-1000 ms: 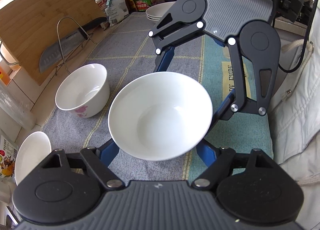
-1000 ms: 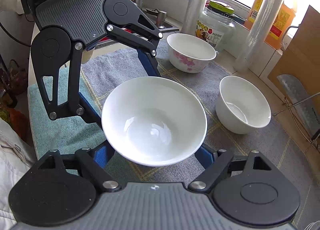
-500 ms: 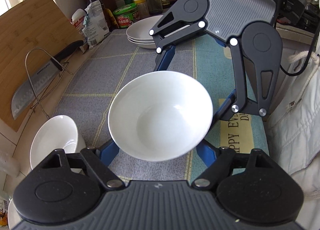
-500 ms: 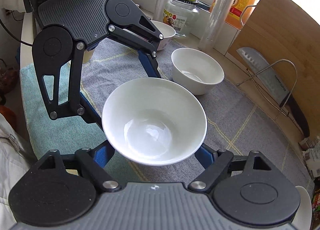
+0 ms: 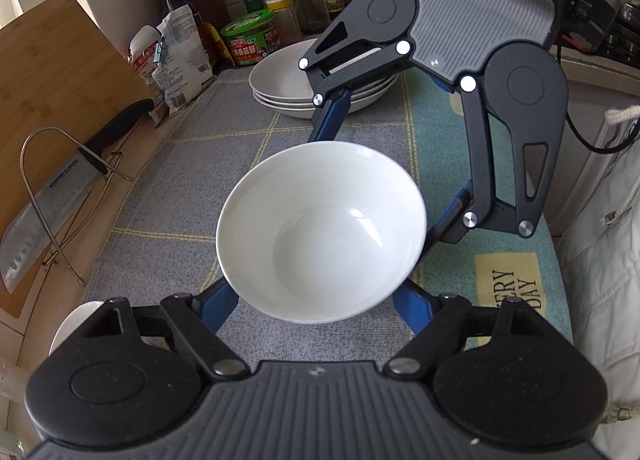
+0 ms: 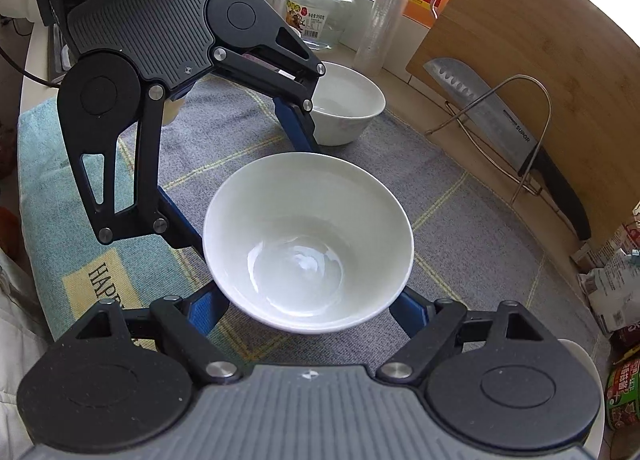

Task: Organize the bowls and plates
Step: 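Carry the white bowl with both grippers toward the plate stack, then lower the bowl onto the towel and open both grippers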

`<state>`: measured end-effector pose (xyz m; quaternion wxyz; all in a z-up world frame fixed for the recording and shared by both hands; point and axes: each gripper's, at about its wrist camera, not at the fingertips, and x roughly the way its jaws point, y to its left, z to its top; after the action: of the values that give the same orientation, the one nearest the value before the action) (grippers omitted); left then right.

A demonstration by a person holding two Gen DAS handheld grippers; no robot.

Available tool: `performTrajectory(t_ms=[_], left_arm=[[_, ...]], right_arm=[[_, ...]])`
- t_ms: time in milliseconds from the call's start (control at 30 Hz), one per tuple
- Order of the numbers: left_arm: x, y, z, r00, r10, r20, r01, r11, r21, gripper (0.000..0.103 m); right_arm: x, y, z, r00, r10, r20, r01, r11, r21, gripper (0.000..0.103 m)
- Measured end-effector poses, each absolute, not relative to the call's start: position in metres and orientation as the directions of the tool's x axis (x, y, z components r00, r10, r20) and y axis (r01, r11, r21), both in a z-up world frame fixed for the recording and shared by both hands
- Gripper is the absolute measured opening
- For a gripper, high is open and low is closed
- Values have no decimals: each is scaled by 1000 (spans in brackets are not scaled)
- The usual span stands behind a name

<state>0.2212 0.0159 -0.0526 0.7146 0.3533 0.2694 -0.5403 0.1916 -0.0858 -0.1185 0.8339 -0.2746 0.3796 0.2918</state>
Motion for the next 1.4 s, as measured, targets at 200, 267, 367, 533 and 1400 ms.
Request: performTrajectory(t_ms=[200, 267, 367, 533, 1400], left_arm=[[228, 6, -58, 280, -568, -774, 960, 177, 217, 84], [230, 5, -59, 284, -565, -775, 959, 179, 220, 84], [234, 3, -60, 286, -562, -776, 958, 186, 218, 84], [237, 3, -62, 281, -562, -778, 959, 192, 208, 84], [218, 56, -45, 304, -585, -752, 912, 406, 52, 97]], right_arm=[[199, -94, -125, 536, 277, -798, -696, 679, -232, 89], [203, -95, -126, 535, 277, -798, -696, 681, -229, 89], [208, -97, -128, 536, 275, -798, -694, 681, -232, 89], [211, -98, -130, 532, 278, -799, -694, 684, -224, 89], [192, -112, -116, 532, 294, -794, -651, 742, -161, 103]])
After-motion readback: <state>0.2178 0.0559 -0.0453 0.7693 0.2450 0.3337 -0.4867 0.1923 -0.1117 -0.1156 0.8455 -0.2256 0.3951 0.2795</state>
